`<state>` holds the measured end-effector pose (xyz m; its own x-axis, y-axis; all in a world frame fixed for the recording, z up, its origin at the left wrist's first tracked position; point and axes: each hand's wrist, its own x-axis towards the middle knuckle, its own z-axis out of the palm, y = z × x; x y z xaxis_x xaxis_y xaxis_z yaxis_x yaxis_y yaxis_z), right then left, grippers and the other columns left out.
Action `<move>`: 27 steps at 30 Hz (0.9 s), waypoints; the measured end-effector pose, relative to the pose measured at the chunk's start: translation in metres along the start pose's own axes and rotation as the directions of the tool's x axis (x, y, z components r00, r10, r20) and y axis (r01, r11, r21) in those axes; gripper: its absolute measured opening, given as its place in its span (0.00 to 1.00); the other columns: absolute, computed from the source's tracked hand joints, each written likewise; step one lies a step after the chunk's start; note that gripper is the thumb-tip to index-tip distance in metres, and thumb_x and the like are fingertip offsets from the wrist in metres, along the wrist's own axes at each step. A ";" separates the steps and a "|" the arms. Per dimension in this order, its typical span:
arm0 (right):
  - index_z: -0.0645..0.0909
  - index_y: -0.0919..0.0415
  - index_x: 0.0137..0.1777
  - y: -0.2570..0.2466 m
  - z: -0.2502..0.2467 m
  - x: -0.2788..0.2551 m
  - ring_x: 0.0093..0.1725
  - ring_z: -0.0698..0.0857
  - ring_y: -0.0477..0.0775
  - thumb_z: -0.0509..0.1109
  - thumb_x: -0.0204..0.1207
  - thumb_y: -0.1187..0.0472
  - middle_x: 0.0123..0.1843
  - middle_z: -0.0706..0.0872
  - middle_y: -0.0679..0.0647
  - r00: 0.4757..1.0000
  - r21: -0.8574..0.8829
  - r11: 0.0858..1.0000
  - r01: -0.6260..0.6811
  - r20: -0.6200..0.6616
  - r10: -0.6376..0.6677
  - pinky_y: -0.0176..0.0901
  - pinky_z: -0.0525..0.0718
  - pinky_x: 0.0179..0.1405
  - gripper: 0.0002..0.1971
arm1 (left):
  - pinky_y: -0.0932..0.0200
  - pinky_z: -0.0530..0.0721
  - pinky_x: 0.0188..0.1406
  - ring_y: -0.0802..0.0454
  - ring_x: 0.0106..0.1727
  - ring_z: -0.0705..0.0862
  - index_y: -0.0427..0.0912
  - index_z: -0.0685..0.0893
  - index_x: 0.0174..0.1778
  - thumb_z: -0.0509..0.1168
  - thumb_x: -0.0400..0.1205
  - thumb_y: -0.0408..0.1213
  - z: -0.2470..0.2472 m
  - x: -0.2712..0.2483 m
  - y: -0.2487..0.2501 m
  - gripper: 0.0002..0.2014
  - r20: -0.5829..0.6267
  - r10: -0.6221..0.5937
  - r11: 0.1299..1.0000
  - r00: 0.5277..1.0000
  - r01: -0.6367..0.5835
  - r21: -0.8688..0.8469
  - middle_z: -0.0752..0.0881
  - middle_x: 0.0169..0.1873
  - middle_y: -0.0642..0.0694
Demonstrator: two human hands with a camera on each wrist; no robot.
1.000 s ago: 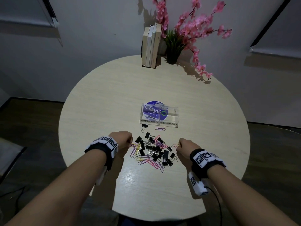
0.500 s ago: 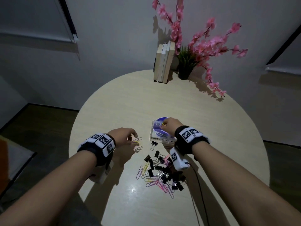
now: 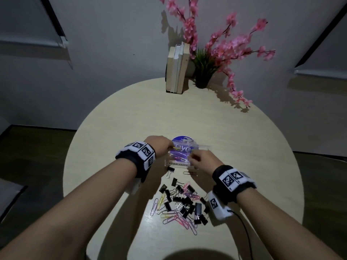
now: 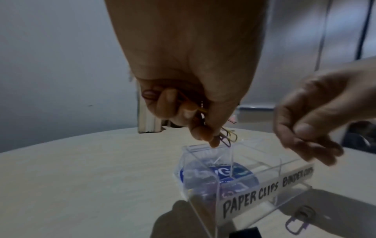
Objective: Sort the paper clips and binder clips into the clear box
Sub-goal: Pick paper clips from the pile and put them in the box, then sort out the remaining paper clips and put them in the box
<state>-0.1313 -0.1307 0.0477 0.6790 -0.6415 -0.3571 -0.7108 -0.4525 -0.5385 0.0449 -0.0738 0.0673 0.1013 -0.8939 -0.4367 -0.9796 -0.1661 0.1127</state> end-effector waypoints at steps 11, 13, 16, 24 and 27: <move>0.74 0.60 0.40 0.029 0.051 -0.018 0.43 0.75 0.56 0.60 0.76 0.75 0.54 0.85 0.63 0.990 -0.389 0.910 0.142 0.050 -0.134 0.44 0.69 0.39 0.10 | 0.53 0.79 0.50 0.40 0.55 0.84 0.38 0.84 0.54 0.60 0.82 0.36 0.010 0.030 0.039 0.10 0.106 0.065 0.997 0.992 -0.069 0.039 0.85 0.53 0.36; 0.79 0.63 0.46 0.026 0.054 -0.015 0.49 0.81 0.61 0.60 0.74 0.78 0.55 0.84 0.64 0.989 -0.460 0.876 0.149 0.063 -0.135 0.48 0.73 0.41 0.11 | 0.51 0.82 0.56 0.41 0.62 0.83 0.42 0.84 0.60 0.59 0.83 0.38 0.013 0.019 0.032 0.13 0.006 0.055 0.998 0.998 -0.055 0.013 0.85 0.60 0.40; 0.79 0.70 0.57 0.023 0.059 -0.010 0.62 0.79 0.64 0.60 0.73 0.79 0.60 0.82 0.66 0.981 -0.518 0.833 0.195 0.107 -0.163 0.54 0.79 0.56 0.15 | 0.50 0.81 0.53 0.43 0.63 0.81 0.45 0.83 0.59 0.57 0.84 0.41 0.025 -0.001 0.017 0.12 -0.177 0.060 0.997 0.982 -0.069 -0.046 0.84 0.59 0.43; 0.74 0.63 0.60 0.030 0.065 -0.013 0.59 0.81 0.62 0.58 0.74 0.76 0.60 0.82 0.63 1.000 -0.294 0.956 0.005 -0.005 -0.007 0.47 0.78 0.50 0.16 | 0.58 0.73 0.38 0.46 0.45 0.82 0.45 0.84 0.45 0.61 0.79 0.51 0.080 -0.060 -0.003 0.13 0.022 -0.081 0.981 0.996 0.083 -0.174 0.87 0.43 0.46; 0.74 0.62 0.59 0.034 0.064 -0.011 0.56 0.81 0.63 0.57 0.74 0.75 0.60 0.82 0.63 0.998 -0.272 0.961 -0.058 0.011 0.064 0.47 0.78 0.49 0.16 | 0.54 0.81 0.46 0.46 0.50 0.84 0.48 0.82 0.50 0.67 0.73 0.56 0.097 -0.072 0.000 0.18 0.170 -0.160 0.954 0.972 0.197 -0.228 0.86 0.47 0.47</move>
<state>-0.1511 -0.0992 -0.0154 0.6344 -0.6620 -0.3990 -0.7722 -0.5659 -0.2889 0.0209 0.0313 0.0123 0.2260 -0.7718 -0.5944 -0.8747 -0.4294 0.2250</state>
